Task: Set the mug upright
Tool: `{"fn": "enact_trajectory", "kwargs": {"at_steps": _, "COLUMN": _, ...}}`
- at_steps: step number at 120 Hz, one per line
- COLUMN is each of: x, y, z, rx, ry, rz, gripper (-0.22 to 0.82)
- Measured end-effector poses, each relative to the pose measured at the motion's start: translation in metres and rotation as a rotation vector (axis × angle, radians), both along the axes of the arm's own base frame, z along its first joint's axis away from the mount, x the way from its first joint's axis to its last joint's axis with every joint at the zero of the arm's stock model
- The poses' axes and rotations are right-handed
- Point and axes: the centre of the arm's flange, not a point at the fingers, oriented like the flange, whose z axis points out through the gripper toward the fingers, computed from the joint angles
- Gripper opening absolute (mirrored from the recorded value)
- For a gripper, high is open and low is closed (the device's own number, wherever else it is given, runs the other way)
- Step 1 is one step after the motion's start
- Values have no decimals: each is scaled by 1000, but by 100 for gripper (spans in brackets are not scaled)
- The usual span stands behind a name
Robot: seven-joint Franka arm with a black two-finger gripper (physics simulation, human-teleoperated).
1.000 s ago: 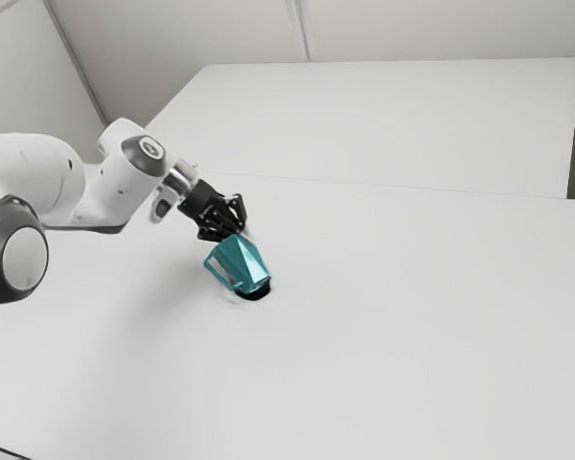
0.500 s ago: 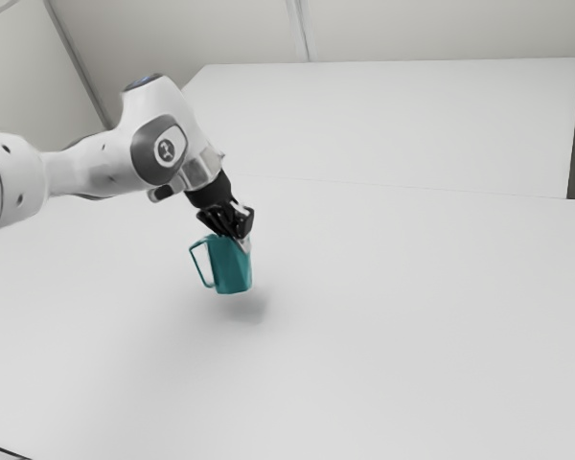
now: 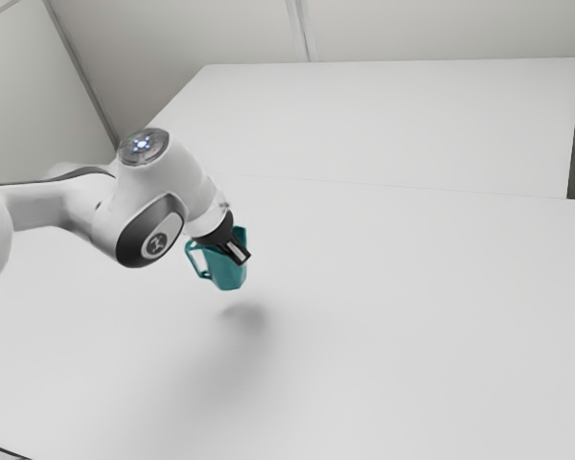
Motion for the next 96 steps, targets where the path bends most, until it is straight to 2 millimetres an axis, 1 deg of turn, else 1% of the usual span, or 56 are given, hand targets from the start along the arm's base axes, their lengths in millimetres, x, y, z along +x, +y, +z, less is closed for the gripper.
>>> {"fn": "enact_trajectory", "kwargs": {"at_steps": 8, "x": -2, "y": -5, "z": -3, "rx": -78, "ry": 1, "rz": 44, "gripper": -18}}
{"fn": "enact_trajectory", "kwargs": {"at_steps": 20, "x": -5, "y": -4, "z": -10, "rx": -170, "ry": 14, "rz": 116, "gripper": -18}}
{"fn": "enact_trajectory", "kwargs": {"at_steps": 34, "x": -8, "y": -5, "z": -17, "rx": -226, "ry": 28, "rz": 159, "gripper": -18}}
{"fn": "enact_trajectory", "kwargs": {"at_steps": 51, "x": -11, "y": -11, "z": -28, "rx": -238, "ry": 40, "rz": 164, "gripper": -18}}
{"fn": "enact_trajectory", "kwargs": {"at_steps": 69, "x": -8, "y": -12, "z": -44, "rx": -233, "ry": 60, "rz": 166, "gripper": -18}}
{"fn": "enact_trajectory", "kwargs": {"at_steps": 96, "x": -1, "y": 0, "z": -54, "rx": -178, "ry": 47, "rz": 142, "gripper": -18}}
